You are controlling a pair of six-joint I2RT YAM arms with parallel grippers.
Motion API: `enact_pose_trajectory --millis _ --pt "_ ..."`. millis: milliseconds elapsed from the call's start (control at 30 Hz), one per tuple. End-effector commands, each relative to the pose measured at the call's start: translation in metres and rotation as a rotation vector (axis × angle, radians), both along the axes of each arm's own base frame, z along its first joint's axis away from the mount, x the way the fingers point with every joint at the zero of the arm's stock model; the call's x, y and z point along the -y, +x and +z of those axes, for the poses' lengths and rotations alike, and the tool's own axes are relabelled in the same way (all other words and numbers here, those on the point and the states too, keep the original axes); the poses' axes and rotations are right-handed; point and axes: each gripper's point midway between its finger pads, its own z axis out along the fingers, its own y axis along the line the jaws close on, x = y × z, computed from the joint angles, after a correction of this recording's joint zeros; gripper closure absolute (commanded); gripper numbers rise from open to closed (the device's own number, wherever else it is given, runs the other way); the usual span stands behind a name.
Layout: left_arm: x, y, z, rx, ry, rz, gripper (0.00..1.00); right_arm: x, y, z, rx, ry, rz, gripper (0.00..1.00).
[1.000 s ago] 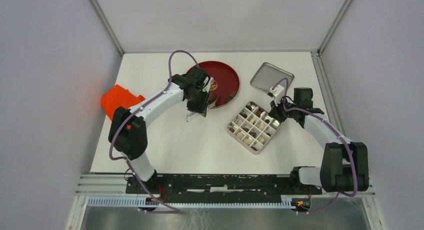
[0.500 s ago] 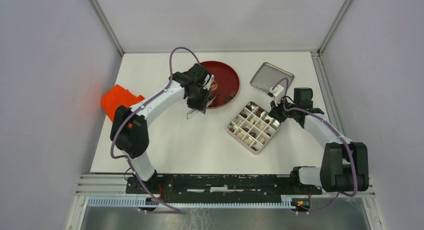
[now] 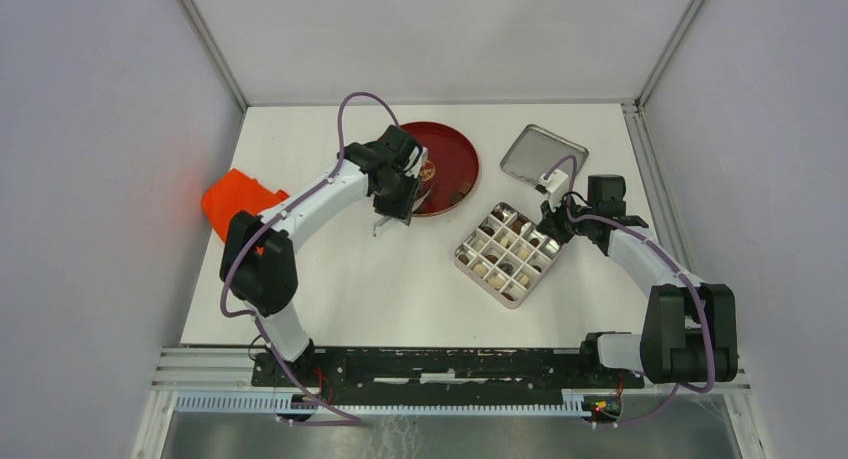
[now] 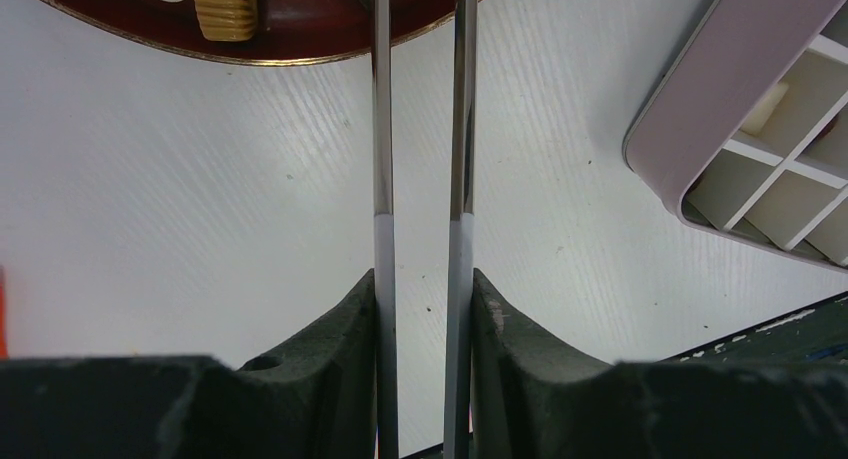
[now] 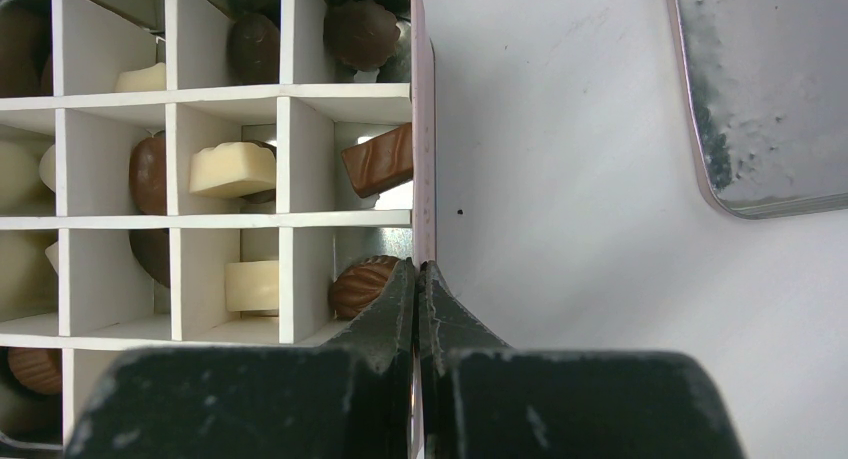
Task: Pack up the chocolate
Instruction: Pick up the fake chocolate from the plate.
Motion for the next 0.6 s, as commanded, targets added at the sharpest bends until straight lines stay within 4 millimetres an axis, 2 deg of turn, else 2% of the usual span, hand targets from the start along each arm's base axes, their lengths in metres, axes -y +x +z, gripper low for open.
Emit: enact_pose_trajectory --millis 0,100,367,567 --pt "0.009 0.015 0.042 0.128 -0.085 -0.023 0.98 -0.006 0.012 0.025 0.089 0.040 0.019 1.00" --pt "0.019 0.010 0.053 0.148 -0.176 -0.031 0.98 -0.006 0.012 0.025 0.089 0.043 0.020 1.00" --pt "0.050 -0.021 0.084 0.169 -0.488 -0.053 0.98 -0.007 0.012 0.026 0.088 0.047 0.019 1.00" --pt "0.055 -0.033 0.094 0.168 -0.579 -0.048 0.98 -0.007 0.012 0.025 0.087 0.049 0.019 1.00"
